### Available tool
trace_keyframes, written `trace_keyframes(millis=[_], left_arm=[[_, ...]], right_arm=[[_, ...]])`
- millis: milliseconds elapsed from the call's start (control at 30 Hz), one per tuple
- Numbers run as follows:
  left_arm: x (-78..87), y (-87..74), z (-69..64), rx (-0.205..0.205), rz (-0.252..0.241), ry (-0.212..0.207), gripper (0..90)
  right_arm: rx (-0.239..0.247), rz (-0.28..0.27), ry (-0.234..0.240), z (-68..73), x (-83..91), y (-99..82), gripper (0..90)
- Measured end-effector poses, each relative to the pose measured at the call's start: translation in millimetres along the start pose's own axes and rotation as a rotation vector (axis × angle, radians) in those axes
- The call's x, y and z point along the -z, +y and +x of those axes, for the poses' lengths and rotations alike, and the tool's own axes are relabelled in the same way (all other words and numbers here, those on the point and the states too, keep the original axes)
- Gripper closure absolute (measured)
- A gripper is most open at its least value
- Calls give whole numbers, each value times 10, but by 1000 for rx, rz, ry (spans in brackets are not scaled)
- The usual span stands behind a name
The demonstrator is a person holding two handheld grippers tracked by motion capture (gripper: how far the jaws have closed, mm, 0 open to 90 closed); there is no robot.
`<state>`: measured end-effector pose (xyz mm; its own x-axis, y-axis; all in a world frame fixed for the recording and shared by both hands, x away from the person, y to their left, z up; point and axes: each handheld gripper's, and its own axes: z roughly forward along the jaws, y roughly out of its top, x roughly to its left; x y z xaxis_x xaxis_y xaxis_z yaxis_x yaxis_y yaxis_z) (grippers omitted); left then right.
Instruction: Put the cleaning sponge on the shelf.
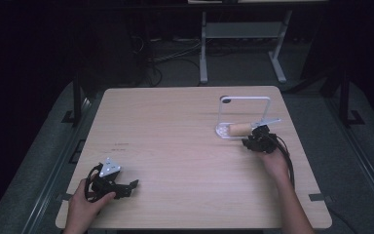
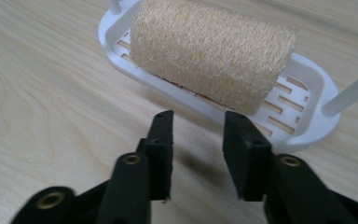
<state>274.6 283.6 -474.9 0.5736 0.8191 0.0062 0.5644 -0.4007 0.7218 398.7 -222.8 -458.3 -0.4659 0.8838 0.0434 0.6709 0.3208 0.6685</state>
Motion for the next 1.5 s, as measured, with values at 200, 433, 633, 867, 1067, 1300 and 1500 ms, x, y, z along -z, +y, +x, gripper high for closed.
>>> trace_keyframes(millis=[200, 433, 633, 867, 1067, 1300, 1500], left_arm=[[0, 0, 0, 0, 0, 1, 126], [0, 0, -1, 2, -1, 1, 126], [-1, -1, 0, -1, -1, 0, 126], [-2, -2, 0, -1, -2, 0, 126], [-1, -2, 1, -2, -2, 0, 126], [-2, -2, 0, -1, -2, 0, 126], [-2, -2, 0, -1, -2, 0, 126]], right_arm=[[1, -13, 8, 41, 60, -12, 358], [10, -31, 32, 99, 130, -25, 261], [25, -42, 40, 173, 204, -79, 229], [46, -48, 59, 300, 277, -154, 176], [71, -54, 77, 414, 331, -204, 138], [90, -61, 85, 534, 388, -317, 101], [120, -59, 94, 623, 418, -453, 86]])
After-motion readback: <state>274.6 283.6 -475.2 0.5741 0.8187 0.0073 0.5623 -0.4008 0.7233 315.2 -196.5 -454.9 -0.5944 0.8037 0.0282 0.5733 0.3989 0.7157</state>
